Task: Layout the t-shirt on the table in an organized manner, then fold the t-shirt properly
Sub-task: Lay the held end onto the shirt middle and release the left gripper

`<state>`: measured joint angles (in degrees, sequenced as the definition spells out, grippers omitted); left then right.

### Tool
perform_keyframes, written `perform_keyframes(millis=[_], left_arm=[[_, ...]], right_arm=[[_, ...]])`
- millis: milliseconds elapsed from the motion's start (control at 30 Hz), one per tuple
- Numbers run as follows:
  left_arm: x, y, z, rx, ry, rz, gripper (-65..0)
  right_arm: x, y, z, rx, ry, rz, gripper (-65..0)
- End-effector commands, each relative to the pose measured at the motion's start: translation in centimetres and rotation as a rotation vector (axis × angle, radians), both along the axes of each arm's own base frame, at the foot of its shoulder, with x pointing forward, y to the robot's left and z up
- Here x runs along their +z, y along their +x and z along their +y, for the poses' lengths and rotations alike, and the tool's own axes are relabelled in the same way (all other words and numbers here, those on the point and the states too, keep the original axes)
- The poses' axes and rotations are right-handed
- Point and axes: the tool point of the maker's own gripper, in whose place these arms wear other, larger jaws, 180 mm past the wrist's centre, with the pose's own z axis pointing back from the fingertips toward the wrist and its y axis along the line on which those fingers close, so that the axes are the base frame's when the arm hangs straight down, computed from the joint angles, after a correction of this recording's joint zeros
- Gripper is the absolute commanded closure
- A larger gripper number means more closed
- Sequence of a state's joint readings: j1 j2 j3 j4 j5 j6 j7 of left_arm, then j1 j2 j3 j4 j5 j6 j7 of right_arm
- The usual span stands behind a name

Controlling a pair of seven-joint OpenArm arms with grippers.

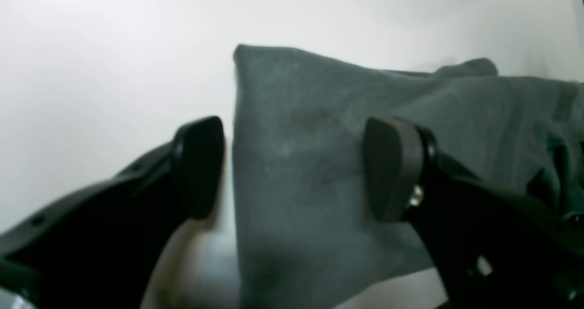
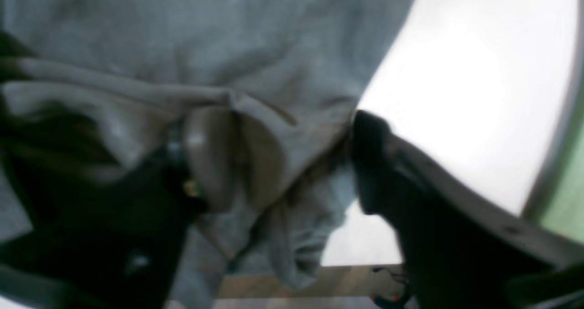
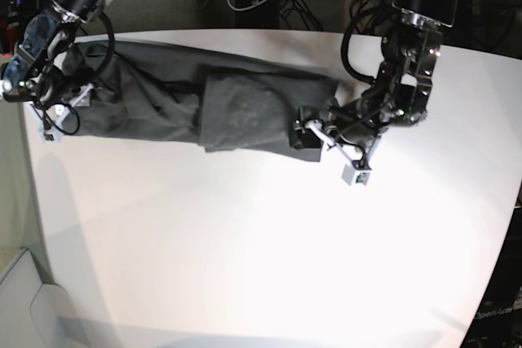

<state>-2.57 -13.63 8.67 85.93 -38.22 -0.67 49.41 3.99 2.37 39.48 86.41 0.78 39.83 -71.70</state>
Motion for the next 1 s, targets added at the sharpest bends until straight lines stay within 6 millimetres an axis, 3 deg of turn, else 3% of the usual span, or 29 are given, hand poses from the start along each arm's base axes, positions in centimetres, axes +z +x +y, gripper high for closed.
perform_keyframes(millis=[0, 200, 333, 500, 700, 833, 967], left_arm=[[1.4, 1.0, 0.0, 0.006, -0.021, -0.044, -46.4], [1.5, 1.0, 0.0, 0.006, -0.023, -0.045, -46.4], [1.9, 1.2, -0.3, 0.004, -0.031, -0.056, -46.4], [4.6, 1.7, -1.0, -0.013, -0.047, -0.132, -46.5], [6.9, 2.1, -1.2, -0.018, -0.057, -0.197, -46.5], [6.1, 1.8, 2.3, 0.087, -0.051, -0.175, -46.6], [5.0, 0.8, 7.0, 0.195, -0.015, -0.134, -46.5]], right_arm=[[-1.5, -1.6, 1.3, 0.013, 0.02, 0.082, -26.0], [-1.8, -1.6, 2.0, 0.02, 0.033, 0.085, 0.0], [-1.5, -1.3, 1.8, 0.019, 0.028, 0.077, 0.0], [-1.1, -1.0, 1.6, 0.019, 0.017, 0.065, 0.0], [2.6, 1.2, 1.7, 0.089, -0.085, -0.03, 0.0], [4.4, 1.9, 3.7, 0.154, -0.057, -0.114, 0.0], [6.1, 2.6, 5.3, 0.191, 0.021, -0.196, 0.0]])
